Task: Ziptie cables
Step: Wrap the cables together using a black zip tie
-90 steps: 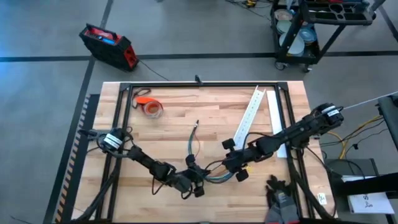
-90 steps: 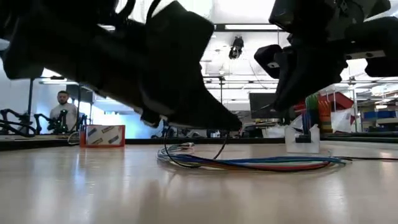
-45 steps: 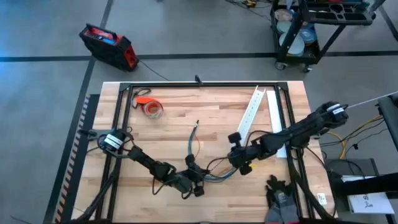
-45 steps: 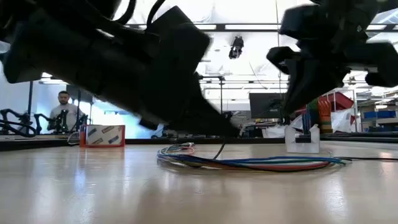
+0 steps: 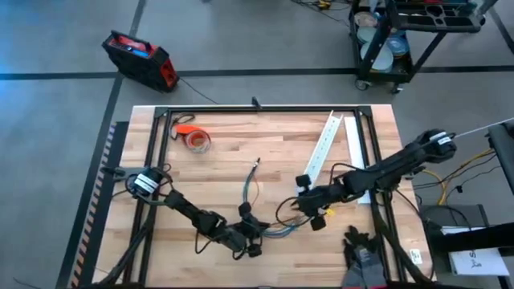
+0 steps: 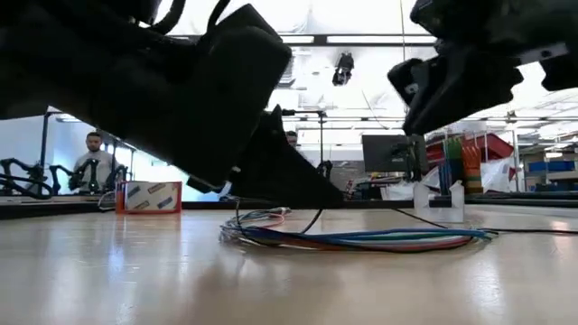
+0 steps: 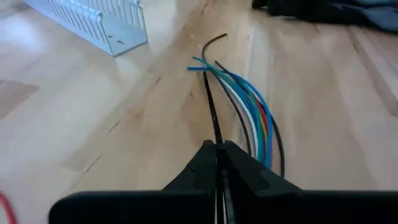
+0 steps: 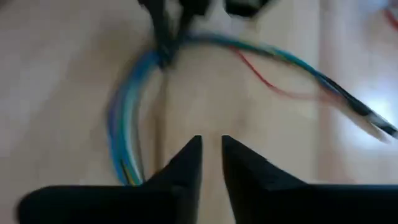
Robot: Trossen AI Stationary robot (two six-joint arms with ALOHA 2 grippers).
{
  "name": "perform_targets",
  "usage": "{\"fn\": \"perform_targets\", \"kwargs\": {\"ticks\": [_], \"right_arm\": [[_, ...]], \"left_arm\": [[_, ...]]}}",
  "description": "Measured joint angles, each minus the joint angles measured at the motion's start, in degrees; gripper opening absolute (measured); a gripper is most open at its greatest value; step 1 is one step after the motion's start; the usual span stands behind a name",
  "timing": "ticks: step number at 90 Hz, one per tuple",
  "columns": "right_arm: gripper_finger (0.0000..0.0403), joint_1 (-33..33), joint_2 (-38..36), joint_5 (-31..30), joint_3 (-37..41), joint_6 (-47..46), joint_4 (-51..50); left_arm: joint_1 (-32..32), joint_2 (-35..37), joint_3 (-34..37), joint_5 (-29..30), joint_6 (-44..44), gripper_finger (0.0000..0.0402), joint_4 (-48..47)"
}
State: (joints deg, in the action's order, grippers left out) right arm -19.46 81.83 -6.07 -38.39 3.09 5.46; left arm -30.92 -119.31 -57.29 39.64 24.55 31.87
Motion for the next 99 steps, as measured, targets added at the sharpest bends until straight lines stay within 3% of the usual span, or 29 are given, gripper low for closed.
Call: {"fn": "perform_targets", "kwargs": {"ticks": [14,30,55,82,99], "right_arm": [[0.0135,0.0,9.7,0.6,1.0,-3.6,11.6],[0.0149,-0.2,19.4,2.1,-3.1,-4.2,15.4],[0.0107,-0.7,22.4,2.1,-6.8,-4.6,15.3],[0.0009,-0.7,22.9,2.1,-7.2,-4.1,14.4],[0.0003,-0.7,22.6,2.0,-7.2,-3.1,13.8]], "left_arm": [[0.0,0.1,0.0,0.1,-0.3,0.0,-0.2],[0.1,0.1,0.0,0.2,-0.1,0.0,-0.3],[0.4,0.1,0.0,0.3,0.4,0.0,-1.4],[0.8,0.5,-0.1,0.4,0.1,0.0,-0.9],[0.9,1.4,-0.1,0.3,-0.3,0.0,-1.7]]}}
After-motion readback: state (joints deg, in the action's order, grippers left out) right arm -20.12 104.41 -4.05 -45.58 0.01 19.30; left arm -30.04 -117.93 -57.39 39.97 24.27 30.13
